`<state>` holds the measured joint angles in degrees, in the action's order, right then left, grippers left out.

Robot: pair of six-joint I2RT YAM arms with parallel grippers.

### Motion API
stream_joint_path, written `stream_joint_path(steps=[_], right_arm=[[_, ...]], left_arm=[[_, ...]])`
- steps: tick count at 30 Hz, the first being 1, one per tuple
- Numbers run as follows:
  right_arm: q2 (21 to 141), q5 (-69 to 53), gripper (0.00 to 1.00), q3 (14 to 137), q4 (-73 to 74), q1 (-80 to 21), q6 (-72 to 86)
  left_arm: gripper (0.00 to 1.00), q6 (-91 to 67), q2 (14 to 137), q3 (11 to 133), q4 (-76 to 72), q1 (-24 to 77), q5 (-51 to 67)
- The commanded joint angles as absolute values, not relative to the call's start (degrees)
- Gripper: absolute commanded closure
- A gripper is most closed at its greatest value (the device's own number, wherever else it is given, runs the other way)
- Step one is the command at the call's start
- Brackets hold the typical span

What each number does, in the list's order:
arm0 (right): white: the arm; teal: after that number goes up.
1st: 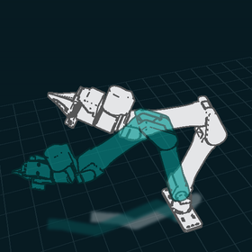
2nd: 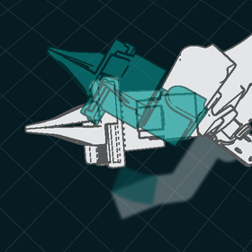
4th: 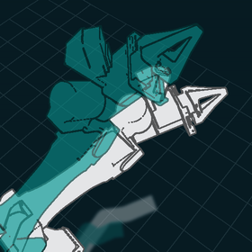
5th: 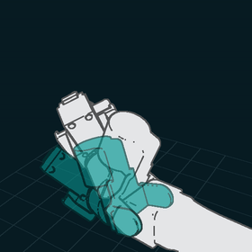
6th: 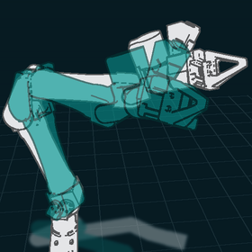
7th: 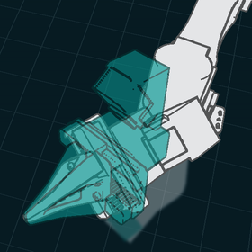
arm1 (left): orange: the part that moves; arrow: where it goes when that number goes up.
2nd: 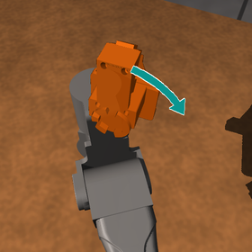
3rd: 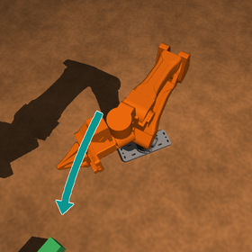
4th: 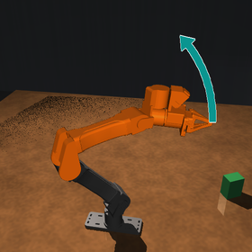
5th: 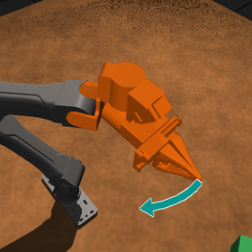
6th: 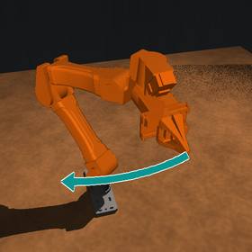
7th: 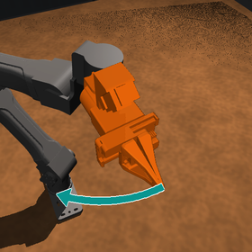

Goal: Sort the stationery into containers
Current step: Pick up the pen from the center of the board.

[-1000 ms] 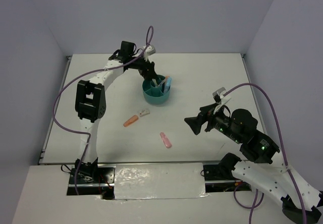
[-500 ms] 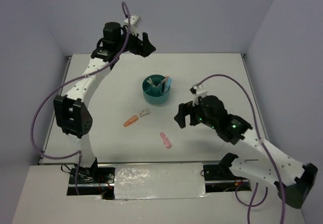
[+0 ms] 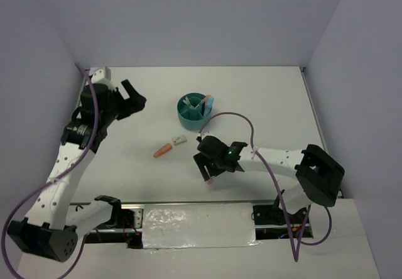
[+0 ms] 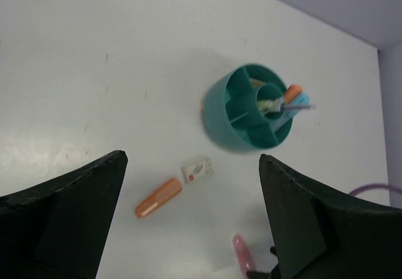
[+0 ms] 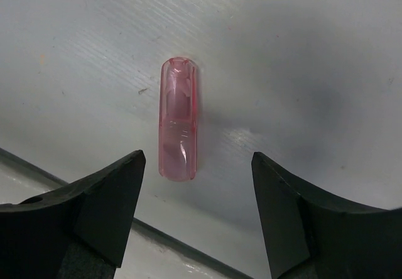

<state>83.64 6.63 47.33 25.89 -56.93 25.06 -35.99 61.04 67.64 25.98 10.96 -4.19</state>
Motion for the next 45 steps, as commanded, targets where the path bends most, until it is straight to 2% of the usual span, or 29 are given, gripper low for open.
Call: stream_joint_path(steps=[1,8,16,17,19,20,21,22,25,29,31,35,38,42,43,45], right_arm=[[84.99,7.91,0.25,48.96,21.62,-58.79,27.33],[85.60,8.26,0.27,48.69,20.21,-61.17,28.65],[94.13,10.90,0.43,48.69,22.41,-62.49,30.32],[94.65,10.99,0.53,48.26,22.41,-62.75,29.97],[93.70,11.07,0.66,47.12,21.63,-63.63,29.45],[91.26,10.99,0.82,46.41,19.97,-63.72,29.27],[89.40,10.81,0.95,45.71,18.73,-63.72,28.83],[85.12,10.90,1.00,44.57,16.20,-63.72,27.78],[77.28,11.08,1.00,43.42,13.02,-63.72,24.54],[60.78,9.23,1.00,40.88,3.81,-63.55,19.26],[57.49,9.32,1.00,40.69,2.73,-63.46,16.80],[56.69,7.21,1.00,44.82,6.15,-63.37,13.19],[57.04,7.38,1.00,46.84,7.47,-63.46,12.48],[56.08,9.05,1.00,48.16,8.08,-63.37,12.31],[56.07,9.75,1.00,48.51,8.87,-63.54,12.22],[55.99,9.67,1.00,49.30,9.23,-63.54,11.78]], left_arm=[[0.01,-34.99,55.03,63.46,29.35,11.08,-4.05],[0.01,-28.66,50.10,56.52,32.96,11.16,-3.78],[0.01,-27.60,47.73,49.04,31.91,11.16,-0.80],[0.01,-27.68,47.55,48.78,31.47,11.16,1.30],[0.01,-29.09,46.85,47.73,30.59,11.16,4.99],[0.01,-30.92,45.80,45.72,27.63,11.25,11.19],[0.01,-32.16,45.27,44.57,25.77,11.60,14.21],[0.00,-35.74,44.31,43.08,23.58,12.12,15.89],[0.01,-43.90,42.81,40.88,20.14,16.51,15.12],[0.01,-54.28,40.70,38.59,9.43,26.16,11.97],[0.01,-58.86,40.87,38.15,6.26,29.25,10.82],[0.01,-60.56,44.46,40.07,0.53,37.42,8.88],[0.01,-58.98,46.31,42.71,-1.04,41.20,4.67],[0.02,-58.45,49.39,44.21,-1.84,43.24,4.57],[0.03,-58.10,50.87,44.30,-1.85,44.20,4.48],[0.11,-57.66,52.90,44.47,-1.85,45.08,3.78]])
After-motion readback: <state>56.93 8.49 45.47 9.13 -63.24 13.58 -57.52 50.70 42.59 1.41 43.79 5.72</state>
